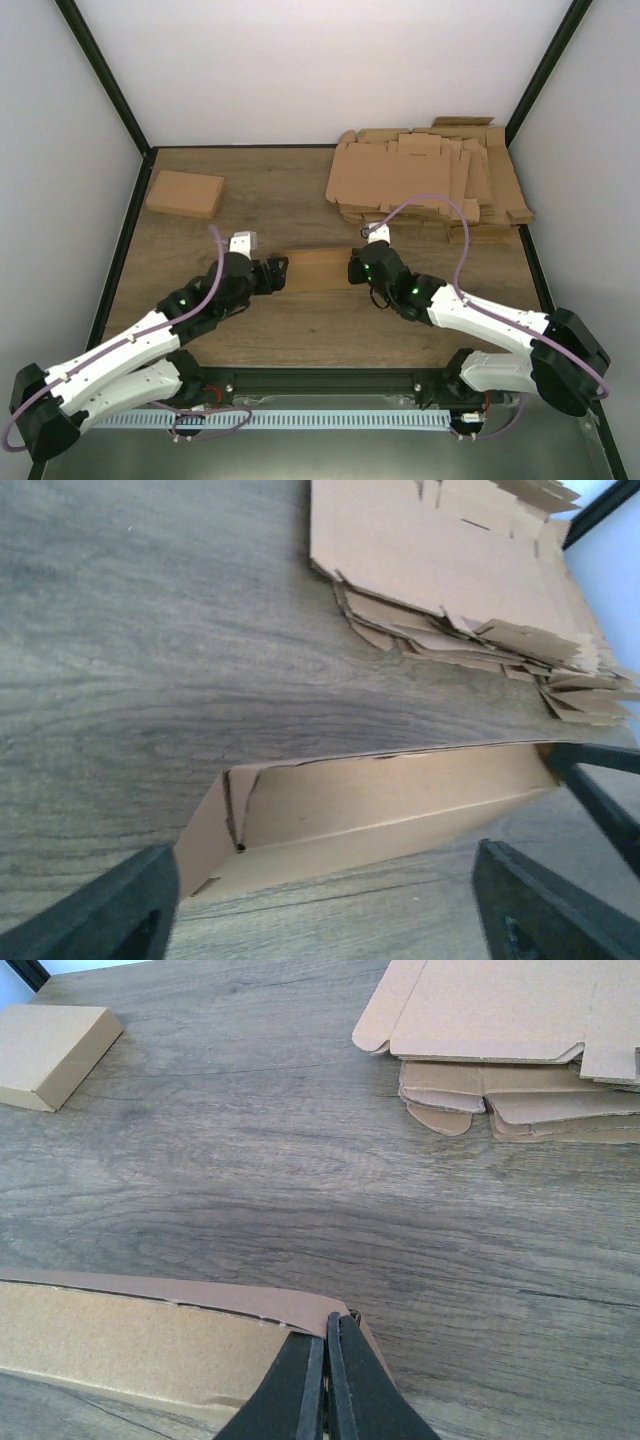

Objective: Fold the paper box

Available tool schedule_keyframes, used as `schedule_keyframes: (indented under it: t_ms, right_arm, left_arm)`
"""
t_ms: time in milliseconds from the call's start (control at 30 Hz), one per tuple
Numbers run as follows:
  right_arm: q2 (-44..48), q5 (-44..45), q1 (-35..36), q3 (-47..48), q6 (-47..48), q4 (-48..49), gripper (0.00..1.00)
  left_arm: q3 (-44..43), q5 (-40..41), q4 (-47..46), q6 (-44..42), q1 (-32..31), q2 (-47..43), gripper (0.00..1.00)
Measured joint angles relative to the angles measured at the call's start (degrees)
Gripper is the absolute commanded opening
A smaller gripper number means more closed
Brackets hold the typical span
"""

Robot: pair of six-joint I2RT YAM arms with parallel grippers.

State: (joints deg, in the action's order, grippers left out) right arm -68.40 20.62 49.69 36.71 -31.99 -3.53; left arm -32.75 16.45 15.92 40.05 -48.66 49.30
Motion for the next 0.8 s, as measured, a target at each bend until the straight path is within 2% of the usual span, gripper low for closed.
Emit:
schedule_keyframes:
  t_ms: [67, 100, 300, 400, 433, 467, 567, 633, 700, 800]
  right_arm:
    - [-0.11, 0.02, 0.00, 0.02, 0.00, 0.13, 0.01]
    - [-0.13, 0.04, 0.00, 0.02, 0.00, 0.17, 0.01]
    - [-0.17, 0.11, 0.00, 0.02, 0.02, 0.24, 0.01]
    - [-0.17, 0.13, 0.00, 0.04, 0.02, 0.24, 0.01]
    - [-0.17, 0.13, 0.00, 0.04, 0.02, 0.24, 0.01]
    - [-0.17, 0.15, 0.00, 0.04, 0.02, 0.24, 0.01]
    - [-0.17, 0.15, 0.00, 0.04, 0.00, 0.22, 0.01]
    - [-0.17, 0.17, 0.00, 0.04, 0.00, 0.22, 0.01]
    - [-0.17, 0.15, 0.00, 0.04, 0.00, 0.22, 0.01]
    - [-0.17, 0.20, 0.00, 0.04, 0.00, 0.22, 0.01]
  left_arm:
    - [-3.10, -0.76, 3.26, 1.36, 0.28, -0.72, 0.99]
    - [-4.70, -1.16, 4.59, 2.36, 0.50, -0.96, 1.00]
    - [-11.10, -3.37, 11.28, 7.50, 3.13, -0.70, 1.00]
    - [-11.76, -7.80, 12.04, 9.77, 7.93, -0.46, 1.00]
    - [-11.63, -9.68, 11.96, 10.69, 9.90, -0.42, 0.98]
    - [-11.28, -11.45, 11.52, 11.50, 11.52, -0.39, 0.93]
    - [-8.39, -17.31, 8.39, 15.13, 16.17, -0.35, 0.69]
    - [-5.42, -21.03, 6.10, 17.16, 18.18, -0.22, 0.57]
    - [-3.04, -23.15, 4.46, 19.10, 18.91, -0.20, 0.53]
    - [-0.61, -25.70, 2.58, 20.87, 19.74, -0.17, 0.53]
